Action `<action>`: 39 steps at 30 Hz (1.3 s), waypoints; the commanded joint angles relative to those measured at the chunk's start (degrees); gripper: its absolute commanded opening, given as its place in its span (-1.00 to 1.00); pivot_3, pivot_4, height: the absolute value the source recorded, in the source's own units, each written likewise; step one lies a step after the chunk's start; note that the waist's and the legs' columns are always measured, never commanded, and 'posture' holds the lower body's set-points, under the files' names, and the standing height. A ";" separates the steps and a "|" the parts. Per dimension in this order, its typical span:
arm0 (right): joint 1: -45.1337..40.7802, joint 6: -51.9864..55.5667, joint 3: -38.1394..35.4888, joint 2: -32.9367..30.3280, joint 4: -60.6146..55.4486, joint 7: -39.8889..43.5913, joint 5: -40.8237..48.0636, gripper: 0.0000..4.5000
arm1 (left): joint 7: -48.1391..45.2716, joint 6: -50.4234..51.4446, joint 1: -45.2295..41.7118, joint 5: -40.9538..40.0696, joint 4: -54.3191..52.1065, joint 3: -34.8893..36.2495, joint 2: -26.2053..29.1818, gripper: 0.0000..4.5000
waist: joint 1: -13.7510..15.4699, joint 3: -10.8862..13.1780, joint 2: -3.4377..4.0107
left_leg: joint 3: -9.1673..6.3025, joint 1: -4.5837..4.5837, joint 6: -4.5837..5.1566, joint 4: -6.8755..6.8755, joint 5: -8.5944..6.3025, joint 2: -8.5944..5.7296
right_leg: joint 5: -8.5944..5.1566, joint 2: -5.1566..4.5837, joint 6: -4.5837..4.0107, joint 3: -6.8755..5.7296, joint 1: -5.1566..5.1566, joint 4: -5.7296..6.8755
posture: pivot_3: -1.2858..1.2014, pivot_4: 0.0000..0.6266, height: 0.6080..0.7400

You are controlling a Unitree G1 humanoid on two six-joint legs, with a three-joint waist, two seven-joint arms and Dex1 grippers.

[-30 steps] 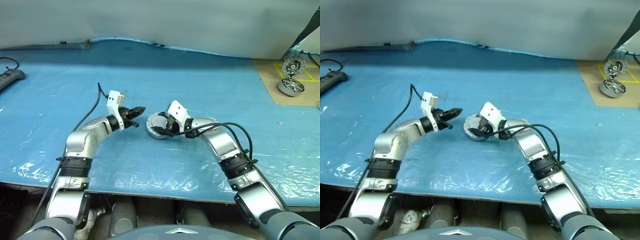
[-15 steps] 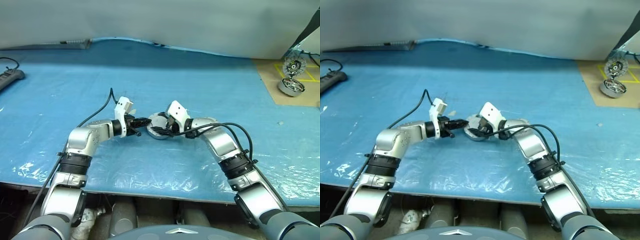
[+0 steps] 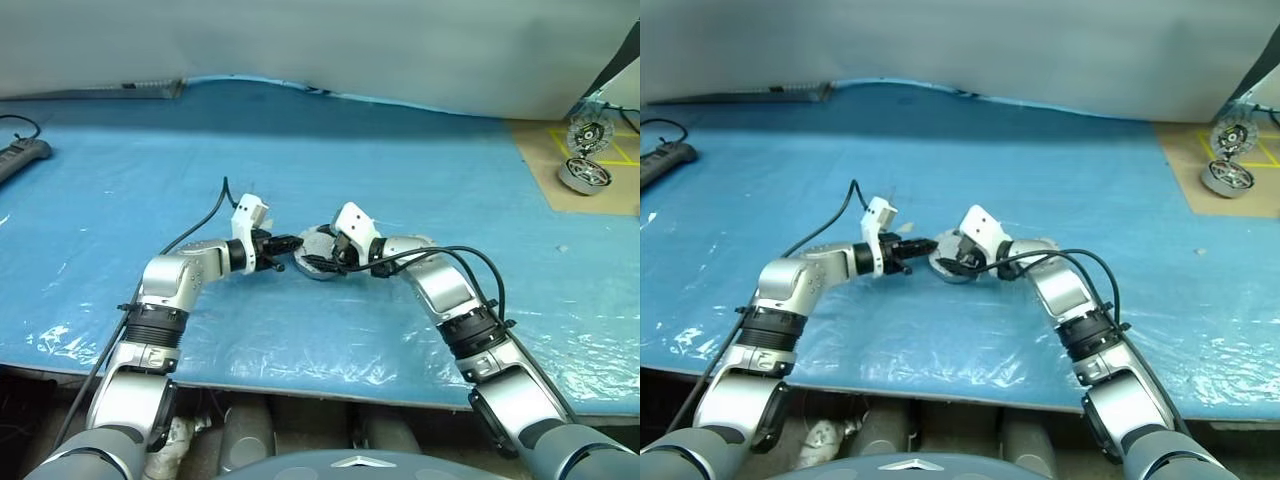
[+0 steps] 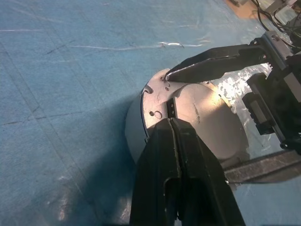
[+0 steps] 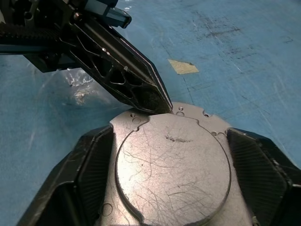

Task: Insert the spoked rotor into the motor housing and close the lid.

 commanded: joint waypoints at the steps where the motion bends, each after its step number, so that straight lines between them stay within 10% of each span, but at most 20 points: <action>1: 3.16 5.56 -2.89 -2.13 -2.86 0.85 2.79 0.99 | -0.01 0.47 0.52 0.80 0.04 -0.68 0.15 -1.00 | 0.18 0.00 0.00 | 0.00 -0.03 0.00 -0.01 0.00 0.00 | 0.00 -0.01 0.00 -0.01 -0.01 -0.01 | 0.03 -0.52 1.00; 13: 6.39 37.32 -30.59 1.70 -14.77 -10.88 26.75 0.99 | -1.33 -0.37 0.81 0.58 -0.88 -0.65 -0.15 -1.00 | 0.77 0.03 0.01 | 0.00 -0.30 -0.03 -0.32 0.01 -0.11 | 0.15 0.07 0.24 -0.10 -0.32 -0.05 | 0.03 -0.52 1.00; 28: 3.73 55.71 -42.59 16.87 -7.60 -25.45 36.60 0.99 | -1.66 -1.48 0.80 0.82 -0.91 -0.90 -0.88 -1.00 | 1.39 0.05 0.07 | 0.00 -0.34 -0.07 -0.35 0.02 -0.14 | 0.16 0.02 0.27 -0.15 -0.36 -0.04 | 0.03 -0.52 1.00; 39: 0.42 66.87 -58.91 21.87 -0.63 -30.80 42.36 -0.33 | -1.34 -1.12 1.91 0.55 -2.00 -0.95 -1.00 -1.00 | 1.35 0.04 0.11 | -0.02 -0.31 -0.16 -0.37 0.03 -0.12 | 0.17 0.08 0.29 -0.17 -0.40 0.00 | 0.03 -0.52 1.00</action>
